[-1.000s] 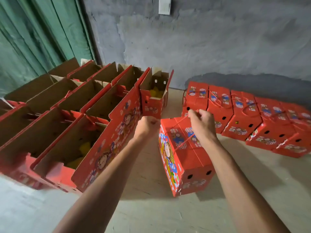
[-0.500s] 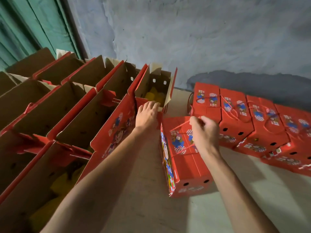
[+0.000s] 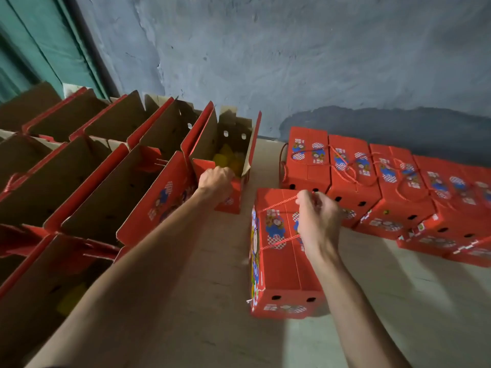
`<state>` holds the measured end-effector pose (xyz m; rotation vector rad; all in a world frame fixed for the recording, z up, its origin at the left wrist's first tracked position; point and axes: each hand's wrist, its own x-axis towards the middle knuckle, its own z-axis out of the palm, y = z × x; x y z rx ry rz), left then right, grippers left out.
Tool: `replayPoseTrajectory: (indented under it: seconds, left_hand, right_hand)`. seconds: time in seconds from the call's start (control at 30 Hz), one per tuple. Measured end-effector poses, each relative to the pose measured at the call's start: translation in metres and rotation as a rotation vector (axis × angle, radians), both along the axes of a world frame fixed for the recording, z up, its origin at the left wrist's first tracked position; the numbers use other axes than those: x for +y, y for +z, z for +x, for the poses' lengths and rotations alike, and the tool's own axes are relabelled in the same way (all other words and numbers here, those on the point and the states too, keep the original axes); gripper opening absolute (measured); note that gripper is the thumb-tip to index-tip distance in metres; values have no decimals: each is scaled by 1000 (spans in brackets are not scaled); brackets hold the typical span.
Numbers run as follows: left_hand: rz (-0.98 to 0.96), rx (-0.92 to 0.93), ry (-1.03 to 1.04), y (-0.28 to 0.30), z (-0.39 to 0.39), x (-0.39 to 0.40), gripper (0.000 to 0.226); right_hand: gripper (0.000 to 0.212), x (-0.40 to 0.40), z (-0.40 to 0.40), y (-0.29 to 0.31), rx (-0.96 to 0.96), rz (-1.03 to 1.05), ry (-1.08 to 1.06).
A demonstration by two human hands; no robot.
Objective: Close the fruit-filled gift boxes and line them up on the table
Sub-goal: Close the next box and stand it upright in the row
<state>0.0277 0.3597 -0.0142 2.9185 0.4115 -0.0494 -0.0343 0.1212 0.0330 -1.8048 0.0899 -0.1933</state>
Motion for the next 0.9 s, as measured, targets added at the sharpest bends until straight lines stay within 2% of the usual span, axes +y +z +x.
replayPoseTrajectory:
  seconds: [0.2,0.33,0.5,0.57,0.67,0.73,0.77,0.83,0.9]
  left_hand:
    - [83,107,-44,7,-73,-34,38]
    - [111,241,-88,12,-123,-51,30]
    - [-9,504,-142,22,-174,-65,30]
    - [-9,551,-119,32,-197,-75,28]
    - [8,700,-143,43,-227,-91,39]
    - [-69,770,-114,52,-239,-97,45]
    - [-166,763,-84,59,-241,-99,46]
    - [-347,636,-41,70,-239,-104,46]
    - [-422,486,-8,77,-231,-114,59]
  right_hand:
    - [37,-28,-35,20,72,94,-37]
    - [33,-47,-63,34,87,122,-54]
    - [27,-62,-97,55,89,136,-67]
    - [32,-65,-109,60,88,132,-60]
    - [39,-67,-127,63,68,111,-53]
    - [42,-68,-137,65,34,105,-42]
    - [43,-68,-141,66,12,90,-39]
    - [41,-69,-147,69,-35,44,-35]
    - [38,-69,-149,75,-56,1,-42]
